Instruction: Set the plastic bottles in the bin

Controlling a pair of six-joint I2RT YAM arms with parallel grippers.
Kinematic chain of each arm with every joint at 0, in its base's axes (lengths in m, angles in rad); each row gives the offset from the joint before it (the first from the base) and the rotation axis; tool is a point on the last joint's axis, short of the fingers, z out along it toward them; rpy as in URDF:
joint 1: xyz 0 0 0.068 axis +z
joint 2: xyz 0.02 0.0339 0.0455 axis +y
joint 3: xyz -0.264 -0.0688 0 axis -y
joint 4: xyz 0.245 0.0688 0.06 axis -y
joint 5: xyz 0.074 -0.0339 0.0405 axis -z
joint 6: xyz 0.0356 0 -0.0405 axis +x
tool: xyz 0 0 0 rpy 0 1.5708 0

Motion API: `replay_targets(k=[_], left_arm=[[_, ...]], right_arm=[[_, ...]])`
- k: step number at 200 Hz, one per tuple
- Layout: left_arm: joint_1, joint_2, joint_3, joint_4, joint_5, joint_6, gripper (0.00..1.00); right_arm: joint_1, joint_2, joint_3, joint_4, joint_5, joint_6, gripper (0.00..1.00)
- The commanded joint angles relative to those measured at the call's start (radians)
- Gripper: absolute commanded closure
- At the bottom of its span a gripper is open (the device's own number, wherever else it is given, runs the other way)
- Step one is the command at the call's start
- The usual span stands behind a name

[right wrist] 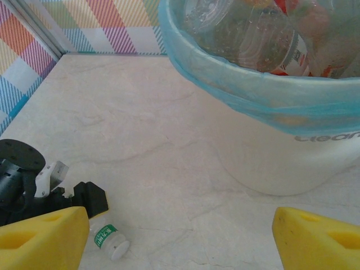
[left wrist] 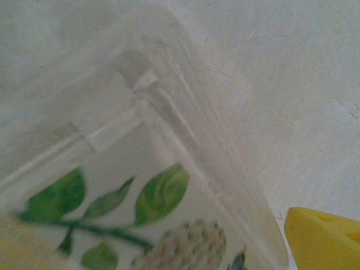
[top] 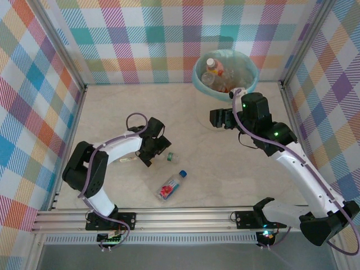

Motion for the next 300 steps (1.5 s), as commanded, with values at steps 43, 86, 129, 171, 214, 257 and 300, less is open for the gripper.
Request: replay_targets(k=[43,86,129,171,214,257,300], left_arm=[[-0.007,0.034,0.074,-0.004,-0.016,0.040,0.23],[-0.028,-0.110,0.177,-0.128,-0.199,0.157,0.31],[-0.065,-0.227,0.433,-0.184,-0.357,0.375,0.40],[-0.136,-0.078,0.882,-0.208,-0.357,0.659,0.42],[-0.241,0.259,1.422,-0.226,-0.330,0.941,0.43],[-0.301,0.481,1.669,-0.084,-0.300,1.122,0.43],[-0.327,0.552,1.662,0.080,-0.333,1.216,0.42]], right_arm=[[0.002,-0.056,-0.018,0.010,0.036,-0.035,0.14],[0.003,-0.088,0.025,-0.006,0.039,-0.042,0.14],[0.002,-0.151,0.114,-0.022,0.091,-0.105,0.14],[0.003,-0.233,0.170,0.007,0.224,-0.176,0.14],[0.003,-0.279,0.168,0.052,0.256,-0.220,0.14],[0.002,-0.281,0.165,0.021,0.230,-0.212,0.14],[0.003,-0.261,0.161,-0.009,0.175,-0.192,0.14]])
